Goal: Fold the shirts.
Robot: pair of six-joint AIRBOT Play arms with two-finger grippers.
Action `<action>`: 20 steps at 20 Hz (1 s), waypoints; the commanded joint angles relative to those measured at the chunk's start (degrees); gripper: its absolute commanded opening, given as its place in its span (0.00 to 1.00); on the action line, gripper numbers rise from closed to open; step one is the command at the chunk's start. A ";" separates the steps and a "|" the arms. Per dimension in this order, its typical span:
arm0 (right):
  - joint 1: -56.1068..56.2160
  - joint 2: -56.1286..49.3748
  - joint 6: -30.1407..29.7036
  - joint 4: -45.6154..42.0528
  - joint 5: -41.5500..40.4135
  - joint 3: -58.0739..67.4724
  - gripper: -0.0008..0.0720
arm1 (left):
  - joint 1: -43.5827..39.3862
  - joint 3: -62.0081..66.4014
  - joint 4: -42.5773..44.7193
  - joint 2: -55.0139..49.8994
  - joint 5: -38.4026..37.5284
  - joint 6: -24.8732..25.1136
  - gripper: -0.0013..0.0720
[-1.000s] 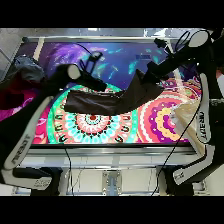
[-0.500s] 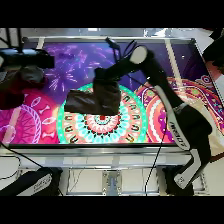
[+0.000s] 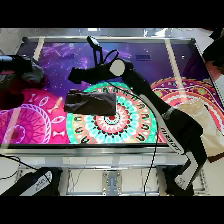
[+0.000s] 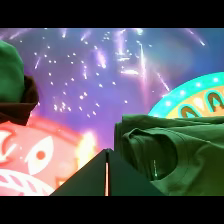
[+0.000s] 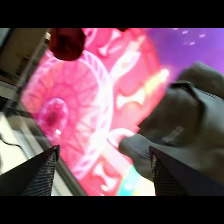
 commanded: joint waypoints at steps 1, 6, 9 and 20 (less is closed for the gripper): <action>-6.29 0.57 -0.52 -14.73 20.24 -0.15 0.87 | 0.57 -1.42 0.02 0.04 -0.44 -0.02 0.03; -17.05 0.50 -0.39 -20.46 23.15 -11.93 0.87 | 0.57 -4.92 0.02 0.00 -0.37 -0.04 0.03; -19.69 -0.46 -0.48 -9.66 12.41 -22.38 0.86 | 0.57 -6.60 0.02 0.00 -0.28 -0.02 0.03; -14.36 -10.82 -11.08 26.10 3.04 -26.27 0.72 | 0.57 -7.13 0.02 0.00 0.28 -0.02 0.03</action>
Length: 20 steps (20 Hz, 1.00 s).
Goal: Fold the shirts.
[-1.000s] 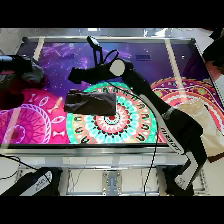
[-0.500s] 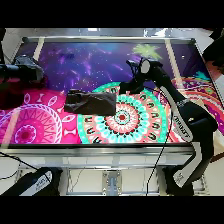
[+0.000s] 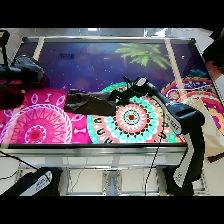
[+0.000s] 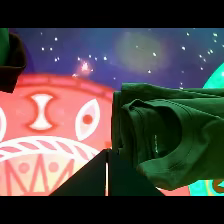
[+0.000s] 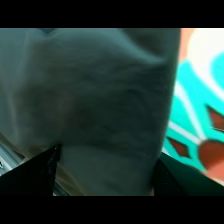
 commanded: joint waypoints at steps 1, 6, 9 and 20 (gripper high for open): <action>2.86 -1.01 -1.29 7.15 -0.83 -0.28 0.47 | 0.07 -0.04 0.02 0.00 0.04 0.00 0.03; 1.79 3.19 -6.19 9.70 6.27 5.22 0.03 | 0.07 -0.04 0.04 0.00 0.00 0.00 0.03; -3.43 6.58 -4.28 2.10 12.31 13.99 0.03 | 0.07 -0.04 0.02 0.00 0.00 0.00 0.03; -35.30 25.38 5.99 -34.16 42.27 24.50 0.03 | 0.07 -0.04 0.02 0.00 0.00 0.00 0.03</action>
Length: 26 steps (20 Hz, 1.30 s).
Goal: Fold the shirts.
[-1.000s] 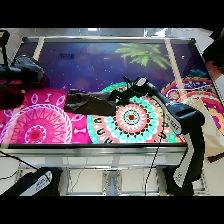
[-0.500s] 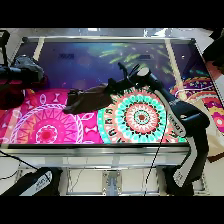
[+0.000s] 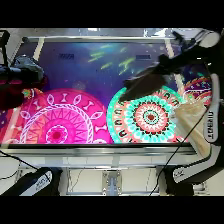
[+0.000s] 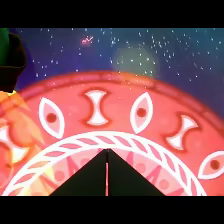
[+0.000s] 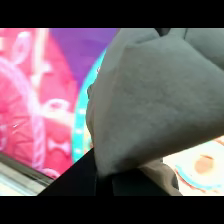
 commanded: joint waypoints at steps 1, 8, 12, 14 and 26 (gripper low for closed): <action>-11.52 6.62 0.98 -13.03 10.05 0.04 0.03 | 0.07 -0.02 0.00 0.00 -0.02 0.00 0.03; -36.54 23.91 -5.79 -21.29 9.99 -18.78 0.03 | 0.07 -0.02 -0.02 0.00 -0.02 -0.02 0.03; -45.11 32.65 -6.64 -24.81 1.97 -44.24 0.03 | 0.07 -0.02 -0.02 0.00 -0.04 -0.02 0.03; -47.78 34.84 -6.67 -27.69 0.50 -54.05 0.17 | 0.07 -0.02 0.00 0.00 -0.07 -0.02 0.03; -44.57 36.65 -16.31 33.00 -3.28 -36.22 0.03 | 0.07 -0.02 0.00 0.00 -0.68 -0.02 0.03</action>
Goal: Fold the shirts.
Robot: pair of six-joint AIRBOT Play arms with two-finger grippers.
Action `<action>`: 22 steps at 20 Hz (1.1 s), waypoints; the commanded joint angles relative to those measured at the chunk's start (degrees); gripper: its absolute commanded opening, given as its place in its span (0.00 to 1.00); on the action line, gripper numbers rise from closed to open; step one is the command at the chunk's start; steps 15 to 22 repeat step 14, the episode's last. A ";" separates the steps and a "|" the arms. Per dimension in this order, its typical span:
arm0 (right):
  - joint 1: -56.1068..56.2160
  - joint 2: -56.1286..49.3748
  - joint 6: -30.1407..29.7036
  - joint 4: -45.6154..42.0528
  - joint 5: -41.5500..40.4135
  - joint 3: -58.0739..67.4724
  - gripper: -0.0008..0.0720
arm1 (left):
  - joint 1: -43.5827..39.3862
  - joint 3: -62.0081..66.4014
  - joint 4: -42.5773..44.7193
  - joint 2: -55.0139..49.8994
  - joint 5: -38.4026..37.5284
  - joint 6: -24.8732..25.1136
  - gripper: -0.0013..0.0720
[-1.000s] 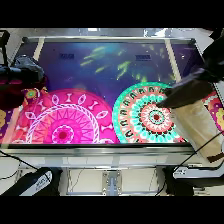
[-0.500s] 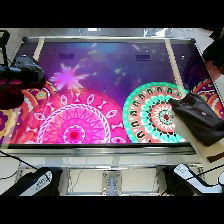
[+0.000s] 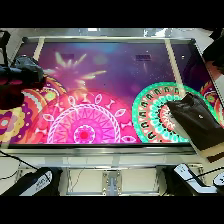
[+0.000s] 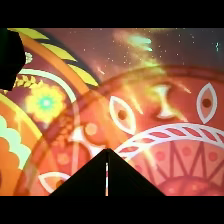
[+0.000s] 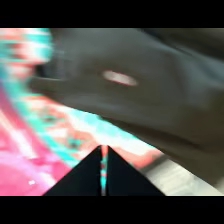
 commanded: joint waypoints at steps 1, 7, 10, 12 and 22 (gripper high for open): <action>9.31 1.09 -12.37 31.26 -3.04 2.84 0.03 | 0.07 -0.02 0.02 0.00 -0.35 -0.07 0.03; 41.77 1.29 -16.33 12.59 -9.57 2.82 0.03 | 0.07 -0.02 0.04 0.00 -1.44 -0.37 0.03; 52.02 1.27 -15.23 4.90 -14.01 2.82 0.03 | 0.07 -0.02 0.04 0.00 -1.44 -0.37 0.03; 55.34 1.27 -14.64 4.46 -15.19 2.82 0.03 | 0.07 -0.02 0.04 0.00 -1.44 -0.37 0.03; 56.85 1.29 -14.60 4.46 -15.04 2.82 0.03 | 0.07 -0.02 0.04 0.00 -1.44 -0.37 0.03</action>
